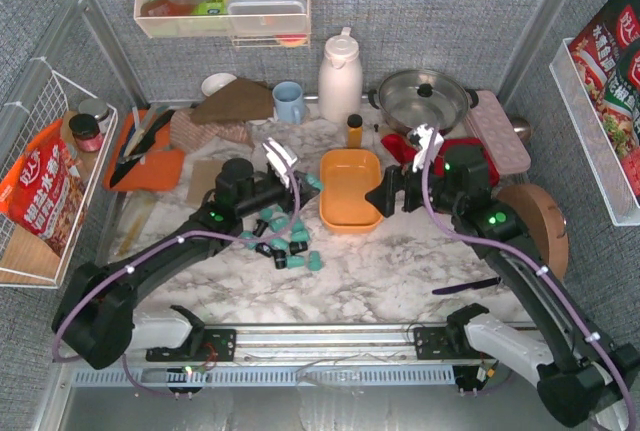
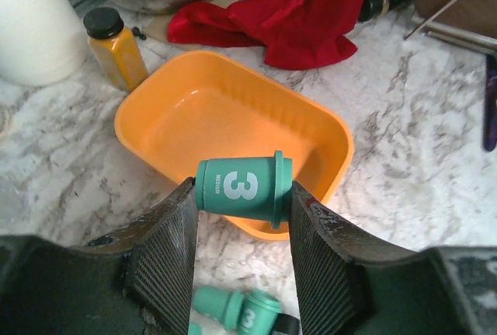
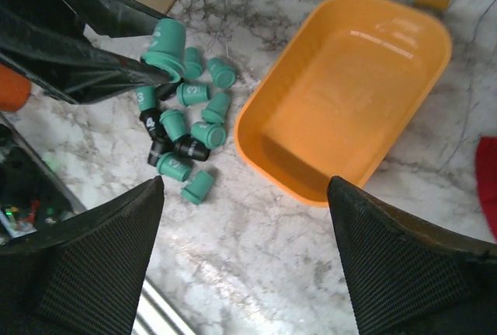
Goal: Mix the coffee capsules in the storage basket
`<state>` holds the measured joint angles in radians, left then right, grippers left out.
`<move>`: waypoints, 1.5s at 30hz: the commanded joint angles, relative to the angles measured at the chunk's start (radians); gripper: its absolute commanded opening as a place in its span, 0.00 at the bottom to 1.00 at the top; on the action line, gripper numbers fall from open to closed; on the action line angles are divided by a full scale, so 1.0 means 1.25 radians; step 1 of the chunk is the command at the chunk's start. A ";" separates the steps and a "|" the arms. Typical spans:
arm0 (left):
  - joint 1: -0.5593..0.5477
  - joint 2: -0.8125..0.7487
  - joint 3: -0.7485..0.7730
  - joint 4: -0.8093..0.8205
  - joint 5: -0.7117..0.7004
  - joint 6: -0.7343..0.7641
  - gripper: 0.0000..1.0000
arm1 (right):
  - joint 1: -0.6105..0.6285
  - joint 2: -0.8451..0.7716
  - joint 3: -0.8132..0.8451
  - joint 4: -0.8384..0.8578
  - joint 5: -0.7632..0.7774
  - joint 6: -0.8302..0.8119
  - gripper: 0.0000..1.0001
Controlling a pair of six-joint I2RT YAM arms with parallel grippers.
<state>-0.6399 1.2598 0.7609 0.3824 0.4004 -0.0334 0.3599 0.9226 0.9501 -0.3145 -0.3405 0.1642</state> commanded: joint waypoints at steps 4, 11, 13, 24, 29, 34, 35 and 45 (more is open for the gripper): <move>-0.011 0.072 -0.032 0.265 0.050 0.197 0.28 | 0.000 0.076 0.071 -0.072 -0.014 0.162 0.87; -0.044 0.116 -0.044 0.357 0.080 0.263 0.26 | 0.005 0.140 0.072 0.023 -0.058 0.214 0.78; -0.056 0.124 -0.052 0.374 0.091 0.284 0.26 | 0.008 0.159 0.076 0.049 -0.064 0.220 0.76; -0.085 0.171 -0.036 0.381 0.106 0.334 0.26 | 0.042 0.255 0.116 0.079 -0.090 0.215 0.61; -0.099 0.180 -0.025 0.381 0.118 0.332 0.26 | 0.051 0.282 0.123 0.088 -0.084 0.203 0.58; -0.114 0.182 -0.023 0.381 0.119 0.332 0.25 | 0.054 0.297 0.126 0.086 -0.075 0.189 0.56; -0.115 0.182 -0.023 0.382 0.119 0.331 0.25 | 0.055 0.298 0.125 0.084 -0.070 0.186 0.55; -0.121 0.197 0.002 0.385 0.106 0.328 0.25 | 0.059 0.305 0.110 0.085 -0.071 0.183 0.51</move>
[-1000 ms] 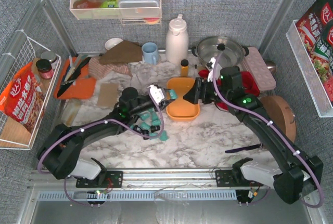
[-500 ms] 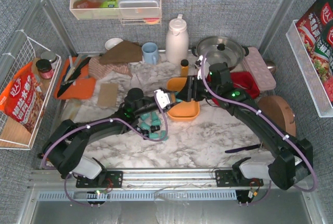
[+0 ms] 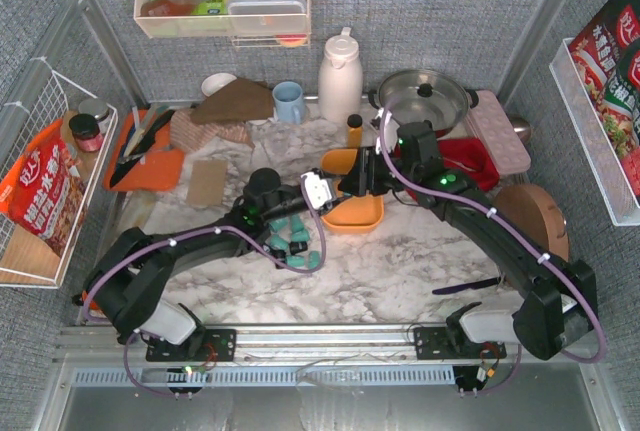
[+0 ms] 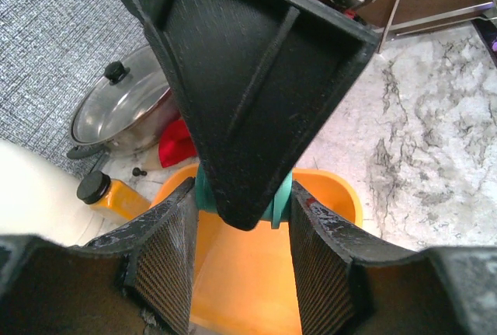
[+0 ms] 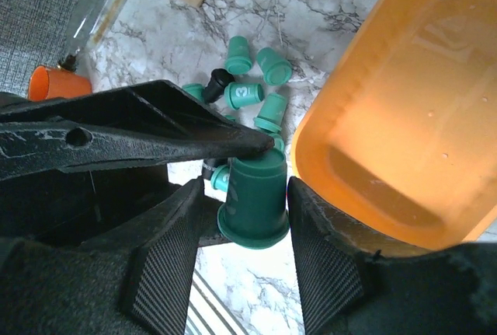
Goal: Mix the coffee capsules in the storage basket
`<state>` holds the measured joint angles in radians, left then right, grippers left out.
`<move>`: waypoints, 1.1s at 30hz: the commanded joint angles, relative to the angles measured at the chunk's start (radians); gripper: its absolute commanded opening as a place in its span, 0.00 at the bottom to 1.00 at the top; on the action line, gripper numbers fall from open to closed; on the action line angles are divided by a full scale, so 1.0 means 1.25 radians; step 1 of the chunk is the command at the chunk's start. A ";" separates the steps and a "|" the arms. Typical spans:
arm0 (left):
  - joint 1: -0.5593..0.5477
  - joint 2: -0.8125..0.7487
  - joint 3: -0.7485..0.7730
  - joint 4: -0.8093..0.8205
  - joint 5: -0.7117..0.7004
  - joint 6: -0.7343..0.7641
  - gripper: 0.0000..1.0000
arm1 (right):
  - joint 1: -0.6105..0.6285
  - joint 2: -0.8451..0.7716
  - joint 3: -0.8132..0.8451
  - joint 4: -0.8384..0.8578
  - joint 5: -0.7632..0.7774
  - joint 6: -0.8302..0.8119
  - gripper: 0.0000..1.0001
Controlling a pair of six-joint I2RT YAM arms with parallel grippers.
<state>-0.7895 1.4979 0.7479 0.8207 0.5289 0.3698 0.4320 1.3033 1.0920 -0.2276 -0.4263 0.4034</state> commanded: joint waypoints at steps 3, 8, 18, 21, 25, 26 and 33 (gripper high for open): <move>-0.004 0.009 0.019 0.035 0.002 0.006 0.25 | 0.002 0.002 -0.004 0.015 -0.003 -0.010 0.46; -0.009 0.014 0.027 0.034 0.003 0.004 0.25 | 0.003 0.004 -0.004 0.015 -0.001 -0.017 0.33; -0.011 0.003 0.023 0.002 -0.022 -0.010 0.99 | 0.003 0.012 0.005 0.007 0.001 -0.018 0.00; -0.010 -0.021 0.008 -0.024 -0.059 -0.005 0.99 | 0.002 0.018 0.011 0.001 0.010 -0.019 0.00; -0.010 -0.076 -0.050 -0.029 -0.126 -0.004 0.99 | 0.002 0.031 0.031 -0.019 0.055 -0.031 0.00; -0.009 -0.096 -0.066 -0.031 -0.151 -0.010 0.99 | 0.002 0.036 0.036 -0.019 0.078 -0.034 0.00; -0.010 -0.221 -0.109 -0.159 -0.342 -0.118 0.99 | 0.008 0.147 0.082 0.009 0.285 -0.004 0.00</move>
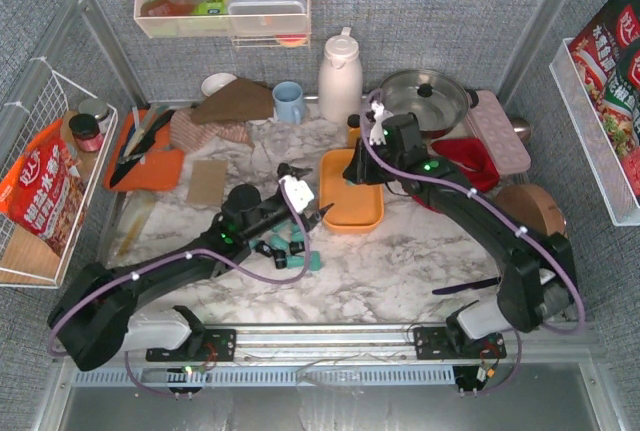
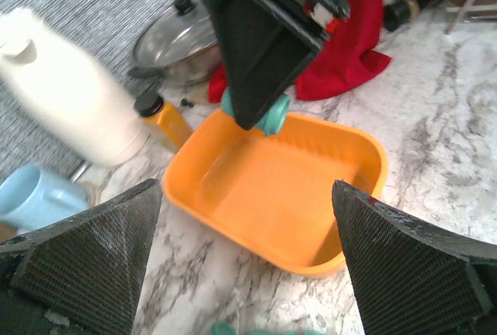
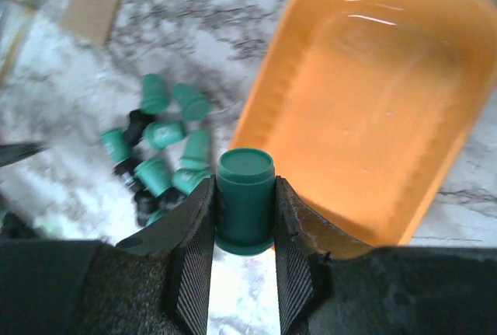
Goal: Mix the coffee capsules in the storage basket
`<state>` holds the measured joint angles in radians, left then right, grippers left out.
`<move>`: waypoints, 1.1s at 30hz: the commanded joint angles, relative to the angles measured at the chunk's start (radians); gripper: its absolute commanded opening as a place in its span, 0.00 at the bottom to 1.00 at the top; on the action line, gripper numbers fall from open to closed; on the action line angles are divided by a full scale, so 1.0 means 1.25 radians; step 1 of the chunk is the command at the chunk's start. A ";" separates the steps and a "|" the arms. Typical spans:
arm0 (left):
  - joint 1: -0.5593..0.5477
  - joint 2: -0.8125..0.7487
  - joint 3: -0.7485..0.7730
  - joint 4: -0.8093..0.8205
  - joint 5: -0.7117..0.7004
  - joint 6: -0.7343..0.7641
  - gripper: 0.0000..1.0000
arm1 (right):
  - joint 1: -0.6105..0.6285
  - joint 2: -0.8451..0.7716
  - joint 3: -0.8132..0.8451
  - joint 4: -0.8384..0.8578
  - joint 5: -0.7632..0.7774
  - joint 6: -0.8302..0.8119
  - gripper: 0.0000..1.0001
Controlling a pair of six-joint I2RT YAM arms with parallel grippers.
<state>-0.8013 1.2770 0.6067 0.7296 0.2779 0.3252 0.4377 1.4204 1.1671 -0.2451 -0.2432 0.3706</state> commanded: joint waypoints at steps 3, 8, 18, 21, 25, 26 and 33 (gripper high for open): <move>0.000 -0.082 0.021 -0.189 -0.250 -0.148 0.99 | 0.005 0.125 0.054 0.057 0.178 0.050 0.00; 0.000 -0.160 0.049 -0.340 -0.375 -0.232 0.99 | 0.016 0.235 0.108 0.087 0.226 0.072 0.00; 0.000 -0.287 0.205 -0.710 -0.516 -0.361 0.99 | 0.040 0.378 0.153 0.127 0.264 0.067 0.00; 0.000 -0.337 0.207 -0.762 -0.522 -0.360 0.99 | 0.043 0.407 0.162 0.139 0.274 0.062 0.00; 0.000 -0.398 0.184 -0.788 -0.552 -0.348 0.99 | 0.044 0.450 0.180 0.146 0.275 0.077 0.00; 0.000 -0.412 0.175 -0.783 -0.560 -0.345 0.99 | 0.044 0.460 0.182 0.154 0.271 0.081 0.00; 0.000 -0.458 0.130 -0.756 -0.578 -0.329 0.99 | 0.044 0.506 0.184 0.218 0.248 0.112 0.01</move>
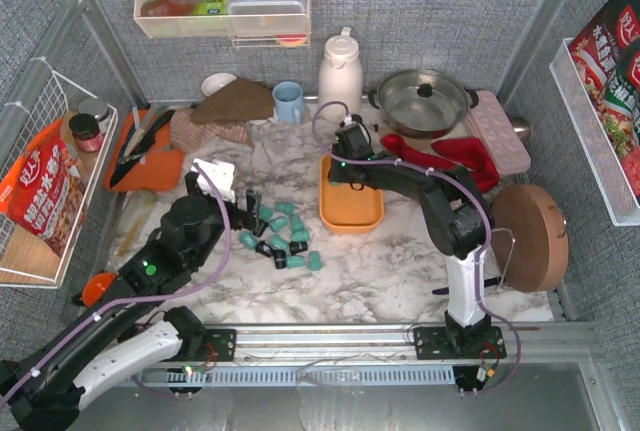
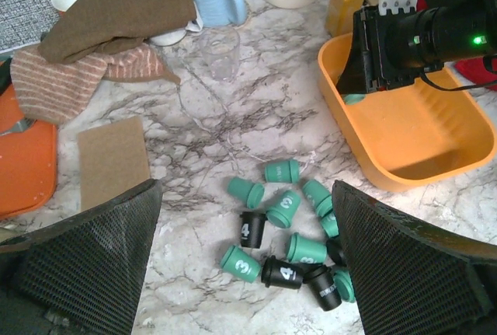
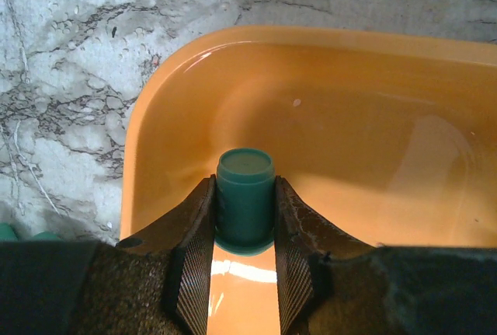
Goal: Mix the coffee capsules in the storage basket
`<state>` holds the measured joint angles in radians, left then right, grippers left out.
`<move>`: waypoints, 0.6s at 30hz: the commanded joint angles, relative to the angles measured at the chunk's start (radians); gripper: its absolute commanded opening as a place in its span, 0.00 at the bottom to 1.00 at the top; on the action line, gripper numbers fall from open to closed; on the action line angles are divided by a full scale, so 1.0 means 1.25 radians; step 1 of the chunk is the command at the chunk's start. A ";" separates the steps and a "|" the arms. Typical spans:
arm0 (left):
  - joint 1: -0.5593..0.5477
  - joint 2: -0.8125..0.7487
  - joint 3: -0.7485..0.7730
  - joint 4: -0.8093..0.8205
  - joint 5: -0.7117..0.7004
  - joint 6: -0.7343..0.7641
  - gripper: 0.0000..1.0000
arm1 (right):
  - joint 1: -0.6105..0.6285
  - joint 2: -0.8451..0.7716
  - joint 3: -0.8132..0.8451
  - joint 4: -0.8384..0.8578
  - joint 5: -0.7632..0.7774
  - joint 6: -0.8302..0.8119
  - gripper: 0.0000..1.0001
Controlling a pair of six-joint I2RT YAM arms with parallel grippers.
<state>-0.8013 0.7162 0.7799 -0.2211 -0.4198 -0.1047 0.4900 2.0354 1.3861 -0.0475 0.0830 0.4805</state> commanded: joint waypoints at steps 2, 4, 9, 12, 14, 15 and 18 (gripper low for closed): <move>0.000 -0.010 -0.010 0.003 -0.019 0.019 0.99 | 0.002 0.021 0.008 0.072 -0.016 0.028 0.04; 0.000 -0.007 -0.012 0.000 -0.014 0.017 0.99 | 0.002 0.026 0.009 0.078 -0.016 0.030 0.07; 0.000 0.000 -0.013 0.000 0.001 0.015 0.99 | 0.002 0.038 0.023 0.063 -0.016 0.033 0.16; 0.000 0.003 -0.013 0.000 0.001 0.017 0.99 | 0.003 0.034 0.021 0.061 -0.015 0.032 0.19; 0.000 0.006 -0.014 -0.002 0.001 0.018 0.99 | 0.002 0.031 0.023 0.056 -0.014 0.029 0.23; 0.000 0.007 -0.013 -0.002 0.000 0.018 0.99 | 0.003 0.030 0.024 0.053 -0.014 0.028 0.25; 0.000 0.008 -0.013 -0.002 -0.001 0.018 0.99 | 0.003 0.023 0.024 0.049 -0.014 0.023 0.30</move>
<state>-0.8013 0.7250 0.7624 -0.2264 -0.4194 -0.0864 0.4904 2.0758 1.4048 0.0074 0.0658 0.5159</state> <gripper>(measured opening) 0.992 0.338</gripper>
